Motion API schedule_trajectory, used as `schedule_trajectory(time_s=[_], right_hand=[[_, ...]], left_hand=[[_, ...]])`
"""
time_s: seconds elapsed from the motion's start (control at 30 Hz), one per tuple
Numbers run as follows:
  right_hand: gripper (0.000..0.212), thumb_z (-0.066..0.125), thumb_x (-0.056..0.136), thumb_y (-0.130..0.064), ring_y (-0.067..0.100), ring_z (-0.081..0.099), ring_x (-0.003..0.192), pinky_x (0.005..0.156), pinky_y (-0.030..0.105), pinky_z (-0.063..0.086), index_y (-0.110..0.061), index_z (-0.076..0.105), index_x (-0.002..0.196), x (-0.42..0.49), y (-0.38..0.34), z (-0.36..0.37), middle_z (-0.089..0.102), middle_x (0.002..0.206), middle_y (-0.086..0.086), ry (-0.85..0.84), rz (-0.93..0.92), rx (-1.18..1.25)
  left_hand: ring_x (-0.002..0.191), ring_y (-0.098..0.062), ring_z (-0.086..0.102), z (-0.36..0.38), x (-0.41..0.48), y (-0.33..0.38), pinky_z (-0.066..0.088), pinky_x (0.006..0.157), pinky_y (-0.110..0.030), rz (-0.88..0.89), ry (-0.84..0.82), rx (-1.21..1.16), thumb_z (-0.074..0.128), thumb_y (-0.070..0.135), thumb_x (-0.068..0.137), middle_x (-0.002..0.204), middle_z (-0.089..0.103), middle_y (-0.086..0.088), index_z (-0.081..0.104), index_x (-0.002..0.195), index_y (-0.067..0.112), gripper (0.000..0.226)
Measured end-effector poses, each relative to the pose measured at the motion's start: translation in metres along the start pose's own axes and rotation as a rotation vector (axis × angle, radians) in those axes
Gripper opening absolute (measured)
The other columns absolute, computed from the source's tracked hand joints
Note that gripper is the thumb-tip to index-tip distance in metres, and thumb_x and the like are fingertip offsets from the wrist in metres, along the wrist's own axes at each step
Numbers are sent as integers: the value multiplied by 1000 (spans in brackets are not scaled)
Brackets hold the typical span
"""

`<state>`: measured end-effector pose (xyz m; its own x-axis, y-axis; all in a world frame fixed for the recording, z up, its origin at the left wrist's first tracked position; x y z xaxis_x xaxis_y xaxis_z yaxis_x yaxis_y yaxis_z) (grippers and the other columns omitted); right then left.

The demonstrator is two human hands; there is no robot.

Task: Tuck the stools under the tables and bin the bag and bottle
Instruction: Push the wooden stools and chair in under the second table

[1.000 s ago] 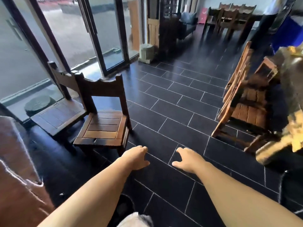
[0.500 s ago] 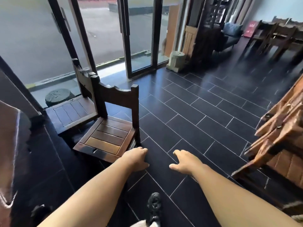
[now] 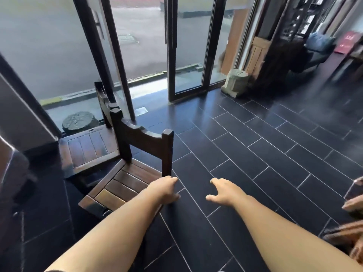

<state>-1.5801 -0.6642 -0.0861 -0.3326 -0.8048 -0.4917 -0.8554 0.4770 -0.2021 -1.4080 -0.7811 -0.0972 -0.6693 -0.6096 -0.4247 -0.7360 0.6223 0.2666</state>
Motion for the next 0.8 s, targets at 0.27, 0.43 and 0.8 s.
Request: schedule_trajectory(time_s=[0.27,0.43,0.8], right_hand=[[65,61,85,-58,24,53,123,93,38,47,-22,43,137,135,17,-67,51,133,4,-18,-88,-64],[56,60,85,-58,24,55,114,82,36,46,-21,47,125,229,21,-132,53,119,2,-27,-190,-113],[64,59,86,-55,25,50,124,95,39,46,-21,42,138,385,-55,-226,50,133,2,-85,-471,-279]], left_hand=[[118,-27,55,-48,111,-22,48,96,-40,-136,-10,-50,61,48,83,121,55,-3,50,126,19,53],[119,-29,55,-95,188,-22,47,97,-39,-220,19,-78,63,49,84,123,56,-6,51,127,17,55],[127,-27,51,-179,271,-80,45,102,-41,-489,122,-166,58,50,86,134,52,-5,46,136,20,60]])
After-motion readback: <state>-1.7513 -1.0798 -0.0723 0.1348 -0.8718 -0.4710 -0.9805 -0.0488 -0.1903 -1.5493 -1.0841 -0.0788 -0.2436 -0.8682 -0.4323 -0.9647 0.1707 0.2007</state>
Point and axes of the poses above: each hand's wrist, its own x-axis towards the middle knuckle, its own z-axis out of the palm, y = z × x, the point moved 9 cm from there along x, towards the middle knuckle
